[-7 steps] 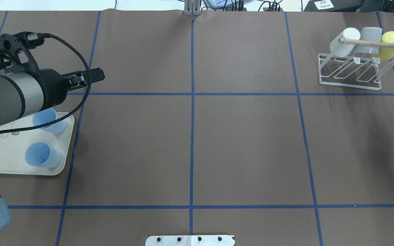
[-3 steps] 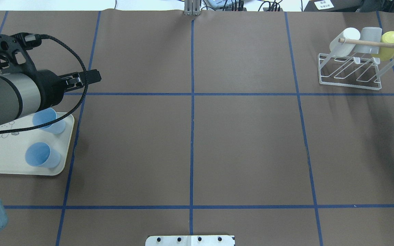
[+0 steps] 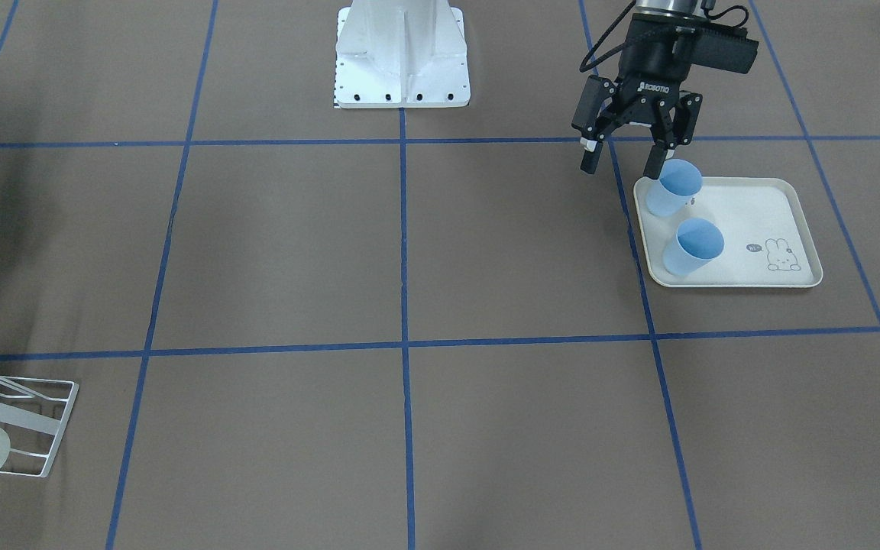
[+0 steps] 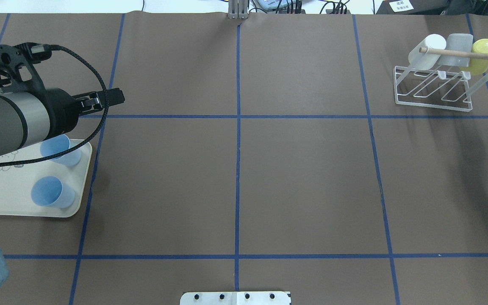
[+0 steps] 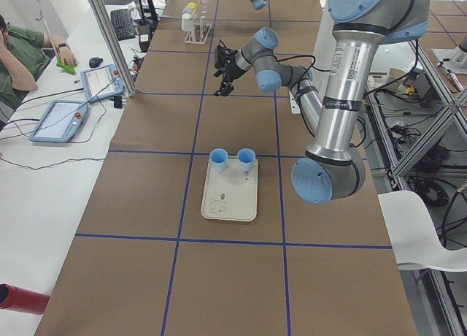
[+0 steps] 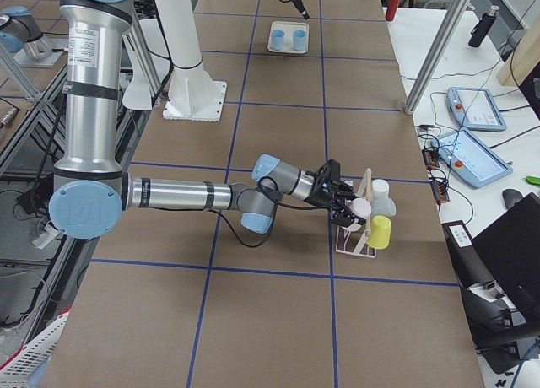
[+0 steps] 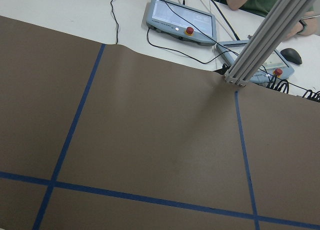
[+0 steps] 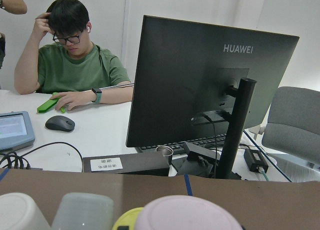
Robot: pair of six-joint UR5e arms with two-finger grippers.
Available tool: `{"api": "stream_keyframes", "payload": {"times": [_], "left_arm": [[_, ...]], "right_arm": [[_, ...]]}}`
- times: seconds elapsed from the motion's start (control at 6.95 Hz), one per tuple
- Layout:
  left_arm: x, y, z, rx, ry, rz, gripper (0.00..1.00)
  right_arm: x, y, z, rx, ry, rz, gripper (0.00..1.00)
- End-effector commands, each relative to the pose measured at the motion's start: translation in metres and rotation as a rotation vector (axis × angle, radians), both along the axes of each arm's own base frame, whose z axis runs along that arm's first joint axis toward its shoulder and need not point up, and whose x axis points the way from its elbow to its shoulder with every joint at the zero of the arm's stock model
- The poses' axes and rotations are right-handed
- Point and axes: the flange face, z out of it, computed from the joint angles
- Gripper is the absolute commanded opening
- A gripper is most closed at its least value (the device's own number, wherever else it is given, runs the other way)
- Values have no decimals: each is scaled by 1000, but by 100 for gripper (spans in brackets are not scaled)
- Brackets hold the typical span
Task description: Transfer IKEA cup to right arm and place on rack
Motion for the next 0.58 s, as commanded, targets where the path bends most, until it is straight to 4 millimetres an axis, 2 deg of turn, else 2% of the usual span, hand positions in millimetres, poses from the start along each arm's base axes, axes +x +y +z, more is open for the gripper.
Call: {"api": "stream_keyframes", "payload": {"times": [0.0, 0.43], "left_arm": [[0, 0, 2, -3, -2, 4, 100], [1, 0, 2, -5, -2, 5, 100]], "right_arm": [[-1, 0, 0, -1, 0, -2, 0], [-14, 2, 2, -8, 1, -28, 0]]}}
